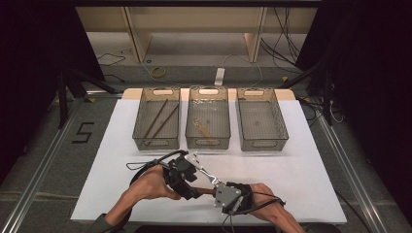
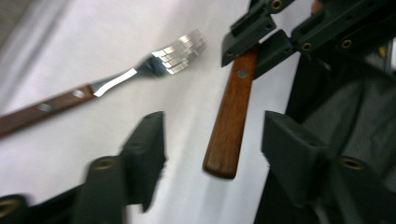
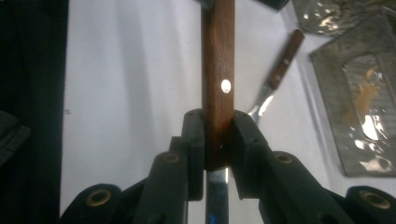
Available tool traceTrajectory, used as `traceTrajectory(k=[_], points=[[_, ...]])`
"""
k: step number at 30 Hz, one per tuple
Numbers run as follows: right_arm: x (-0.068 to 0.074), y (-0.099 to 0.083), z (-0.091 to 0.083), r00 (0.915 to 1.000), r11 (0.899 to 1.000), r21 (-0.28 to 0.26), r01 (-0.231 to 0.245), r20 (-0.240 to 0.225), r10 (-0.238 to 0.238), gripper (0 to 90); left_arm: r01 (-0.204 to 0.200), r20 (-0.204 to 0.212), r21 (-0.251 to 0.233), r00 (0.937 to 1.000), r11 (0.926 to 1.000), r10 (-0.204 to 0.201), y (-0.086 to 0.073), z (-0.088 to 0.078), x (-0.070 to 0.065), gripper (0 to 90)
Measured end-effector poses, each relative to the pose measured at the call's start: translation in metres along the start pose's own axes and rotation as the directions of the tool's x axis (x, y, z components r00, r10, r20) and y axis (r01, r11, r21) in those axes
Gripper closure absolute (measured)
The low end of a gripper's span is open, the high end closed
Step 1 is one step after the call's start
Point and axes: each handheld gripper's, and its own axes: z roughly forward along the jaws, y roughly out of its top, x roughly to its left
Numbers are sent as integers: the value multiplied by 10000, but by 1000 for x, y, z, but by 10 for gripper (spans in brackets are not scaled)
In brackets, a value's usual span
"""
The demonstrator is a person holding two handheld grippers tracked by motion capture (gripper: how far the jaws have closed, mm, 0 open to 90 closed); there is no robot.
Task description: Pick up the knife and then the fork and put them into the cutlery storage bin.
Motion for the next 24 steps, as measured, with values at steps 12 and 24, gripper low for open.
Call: traceTrajectory(k=[12, 24], points=[[-41, -20, -21, 9707, 9715, -509, -2313, 541, 2340, 775, 709, -833, -2041, 9925, 9764, -895, -16, -10, 16, 226], [-100, -36, -42, 8449, 8426, -1443, -5189, 633, 5312, 774, 1341, -1385, -3356, 9720, 9324, -1897, -48, -16, 24, 201]])
